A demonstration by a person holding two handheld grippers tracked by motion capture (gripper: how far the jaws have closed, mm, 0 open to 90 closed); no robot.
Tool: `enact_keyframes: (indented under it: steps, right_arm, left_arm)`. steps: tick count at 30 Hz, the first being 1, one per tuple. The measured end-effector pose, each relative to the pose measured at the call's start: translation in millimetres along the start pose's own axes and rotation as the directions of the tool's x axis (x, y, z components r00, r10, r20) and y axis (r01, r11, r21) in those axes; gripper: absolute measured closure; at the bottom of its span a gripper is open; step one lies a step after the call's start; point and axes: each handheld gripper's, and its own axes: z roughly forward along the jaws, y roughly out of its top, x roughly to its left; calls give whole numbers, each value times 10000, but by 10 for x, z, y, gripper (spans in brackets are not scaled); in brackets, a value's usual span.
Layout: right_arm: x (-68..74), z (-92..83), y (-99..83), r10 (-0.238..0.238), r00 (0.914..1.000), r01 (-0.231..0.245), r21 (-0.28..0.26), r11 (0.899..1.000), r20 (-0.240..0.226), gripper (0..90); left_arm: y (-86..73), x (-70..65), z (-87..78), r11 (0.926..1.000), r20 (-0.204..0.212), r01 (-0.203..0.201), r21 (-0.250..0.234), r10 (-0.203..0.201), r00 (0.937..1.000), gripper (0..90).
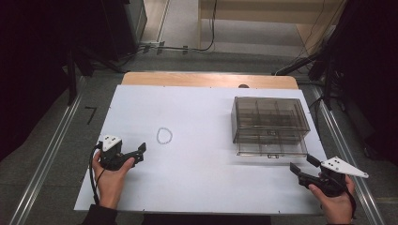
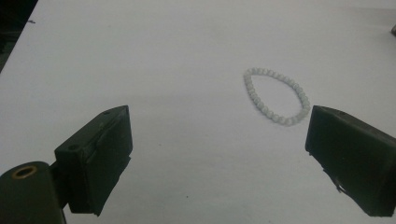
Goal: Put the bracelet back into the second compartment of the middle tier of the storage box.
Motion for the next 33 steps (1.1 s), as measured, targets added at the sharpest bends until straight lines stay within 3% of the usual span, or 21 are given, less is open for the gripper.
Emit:
enact_keyframes:
  steps: [18, 33]
  right_arm:
    - [9, 0, 1, -44, 9999, 43, -37, 10000, -96, 227]
    - [21, 11, 1, -69, 9999, 69, 35, 10000, -128, 228]
  left_arm:
    - [15, -57, 100, 9999, -57, -18, 170, 19, 10000, 92]
    - [71, -152, 231, 9992, 16, -312, 240, 312, 9995, 98]
